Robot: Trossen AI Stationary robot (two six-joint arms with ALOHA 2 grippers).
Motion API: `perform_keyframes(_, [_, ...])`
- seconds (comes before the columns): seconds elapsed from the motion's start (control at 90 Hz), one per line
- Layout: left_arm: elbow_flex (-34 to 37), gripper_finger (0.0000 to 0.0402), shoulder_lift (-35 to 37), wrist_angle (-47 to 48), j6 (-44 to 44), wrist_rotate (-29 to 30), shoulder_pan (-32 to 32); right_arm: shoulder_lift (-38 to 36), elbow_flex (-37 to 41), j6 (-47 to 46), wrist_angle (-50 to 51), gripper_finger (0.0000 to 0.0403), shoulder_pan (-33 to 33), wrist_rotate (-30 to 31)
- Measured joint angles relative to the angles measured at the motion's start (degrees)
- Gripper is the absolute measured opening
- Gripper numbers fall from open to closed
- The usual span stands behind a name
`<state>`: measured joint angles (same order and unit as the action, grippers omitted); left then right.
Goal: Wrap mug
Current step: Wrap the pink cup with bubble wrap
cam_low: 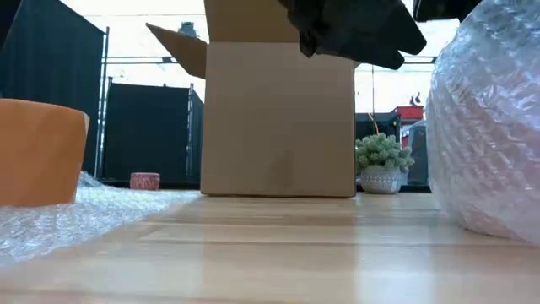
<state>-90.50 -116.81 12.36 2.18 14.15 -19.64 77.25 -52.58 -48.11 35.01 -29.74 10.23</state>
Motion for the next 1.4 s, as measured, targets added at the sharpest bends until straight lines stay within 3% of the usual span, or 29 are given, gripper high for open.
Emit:
perform_keyframes(0.133, [0.0, 0.0178, 0.0, -0.4, -0.1, 0.0, 0.0, -0.2, 0.0, 0.3, 1.3, 0.0286, 0.1, 2.9])
perform_keyframes(0.578, [0.0, 0.0178, -0.1, -0.4, -0.1, 0.0, 0.0, 10.5, -0.3, 0.7, 0.6, 0.0286, -0.4, 3.3])
perform_keyframes(0.811, [0.0, 0.0178, -0.1, -1.3, -0.1, -0.1, 0.0, 12.3, -0.3, 0.9, 0.0, 0.0286, -0.4, 3.3])
perform_keyframes(1.033, [0.0, 0.0178, -0.1, -3.9, -3.2, -5.6, -0.4, 12.5, -0.2, 1.2, 0.2, 0.0286, -0.5, 3.2])
perform_keyframes(1.2, [0.0, 0.0178, -0.1, -6.0, -2.8, -6.4, -0.4, 12.5, -0.1, 1.1, 0.3, 0.0286, -0.5, 3.2])
perform_keyframes(1.4, [0.1, 0.0178, -0.2, -3.9, -13.6, -8.1, -0.6, 12.5, -0.1, 1.1, 0.3, 0.0286, -0.5, 2.9])
